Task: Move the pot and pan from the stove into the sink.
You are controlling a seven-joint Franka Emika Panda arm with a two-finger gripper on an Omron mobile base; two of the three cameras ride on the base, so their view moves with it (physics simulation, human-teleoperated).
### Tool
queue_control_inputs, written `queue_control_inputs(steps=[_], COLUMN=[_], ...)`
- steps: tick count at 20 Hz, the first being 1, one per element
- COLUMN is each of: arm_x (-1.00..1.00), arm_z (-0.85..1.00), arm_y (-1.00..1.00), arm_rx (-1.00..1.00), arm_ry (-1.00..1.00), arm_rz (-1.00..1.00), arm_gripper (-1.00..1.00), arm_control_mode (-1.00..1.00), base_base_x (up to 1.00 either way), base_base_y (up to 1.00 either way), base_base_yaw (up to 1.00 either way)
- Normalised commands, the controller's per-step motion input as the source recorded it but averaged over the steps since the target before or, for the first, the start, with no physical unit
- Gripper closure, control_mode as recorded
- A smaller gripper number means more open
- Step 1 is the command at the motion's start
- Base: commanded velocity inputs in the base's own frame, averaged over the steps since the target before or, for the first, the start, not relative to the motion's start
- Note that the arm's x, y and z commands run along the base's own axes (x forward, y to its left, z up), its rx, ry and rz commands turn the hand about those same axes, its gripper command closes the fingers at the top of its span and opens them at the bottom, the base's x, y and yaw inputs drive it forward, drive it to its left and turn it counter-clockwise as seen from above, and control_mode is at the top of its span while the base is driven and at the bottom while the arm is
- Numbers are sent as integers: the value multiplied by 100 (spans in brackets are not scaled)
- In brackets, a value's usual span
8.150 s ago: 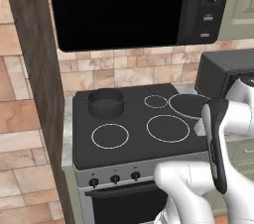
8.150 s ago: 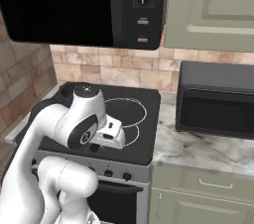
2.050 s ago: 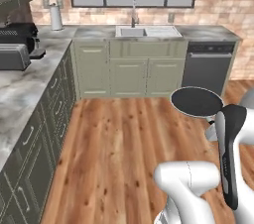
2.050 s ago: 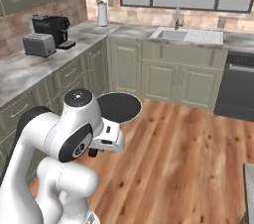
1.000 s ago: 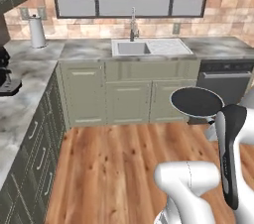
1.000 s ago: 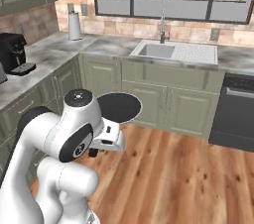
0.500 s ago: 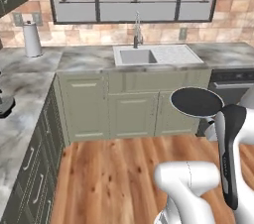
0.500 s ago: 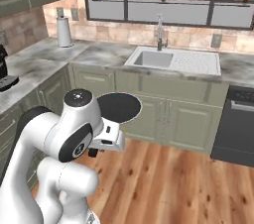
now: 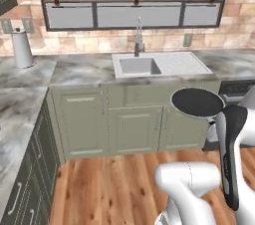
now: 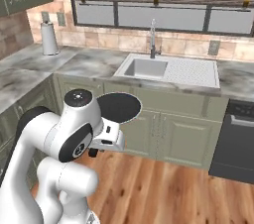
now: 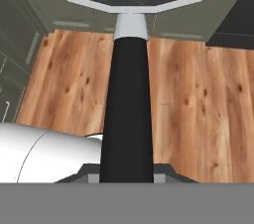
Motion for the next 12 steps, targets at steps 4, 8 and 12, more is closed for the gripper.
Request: queue_control_inputs(steps=[4,8,12], arm_x=[0,0,0], arm_z=[0,0,0], arm_y=[0,0,0], arm_rx=[0,0,0], arm_ry=[0,0,0], arm_rz=[0,0,0], arm_gripper=[100,100,100], arm_control_mode=[100,100,100], base_base_x=[65,62,64], base_base_y=[12,13,12], base_base_yaw=[-4,-4,-3])
